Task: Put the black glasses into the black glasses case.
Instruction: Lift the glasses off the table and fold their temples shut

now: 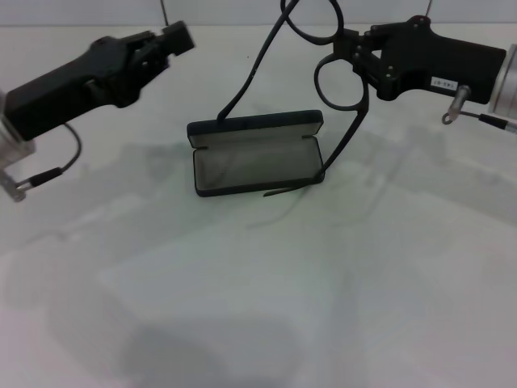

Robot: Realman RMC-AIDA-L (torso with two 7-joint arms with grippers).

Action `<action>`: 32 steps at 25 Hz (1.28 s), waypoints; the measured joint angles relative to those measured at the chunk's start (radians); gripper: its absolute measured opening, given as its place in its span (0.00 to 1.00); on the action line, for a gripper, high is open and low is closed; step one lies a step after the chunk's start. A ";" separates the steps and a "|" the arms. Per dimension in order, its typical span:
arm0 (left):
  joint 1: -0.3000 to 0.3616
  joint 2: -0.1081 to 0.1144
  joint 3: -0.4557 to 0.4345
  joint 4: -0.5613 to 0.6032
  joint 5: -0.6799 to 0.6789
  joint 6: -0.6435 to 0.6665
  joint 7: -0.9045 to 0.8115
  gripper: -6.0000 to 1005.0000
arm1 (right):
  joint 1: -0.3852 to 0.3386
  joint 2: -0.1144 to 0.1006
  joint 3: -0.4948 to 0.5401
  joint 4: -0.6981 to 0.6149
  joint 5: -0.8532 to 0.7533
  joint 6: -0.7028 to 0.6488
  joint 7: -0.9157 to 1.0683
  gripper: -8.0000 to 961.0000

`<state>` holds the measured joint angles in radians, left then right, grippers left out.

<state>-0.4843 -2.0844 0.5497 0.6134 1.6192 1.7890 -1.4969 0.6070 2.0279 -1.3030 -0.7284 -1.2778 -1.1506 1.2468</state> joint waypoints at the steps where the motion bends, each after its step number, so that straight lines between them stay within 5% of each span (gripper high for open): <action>1: -0.006 0.000 0.009 -0.006 -0.001 0.003 0.012 0.03 | 0.004 0.000 -0.003 0.007 0.005 0.000 -0.001 0.06; 10: -0.036 0.002 0.185 -0.052 -0.165 0.082 0.170 0.00 | 0.026 -0.002 -0.007 0.039 0.049 -0.066 0.015 0.06; 32: -0.114 0.056 0.406 -0.039 -0.159 0.135 0.224 0.01 | 0.066 -0.012 -0.012 0.094 -0.023 -0.257 0.070 0.06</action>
<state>-0.5988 -2.0280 0.9556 0.5749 1.4604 1.9238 -1.2731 0.6729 2.0156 -1.3150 -0.6347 -1.3008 -1.4073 1.3165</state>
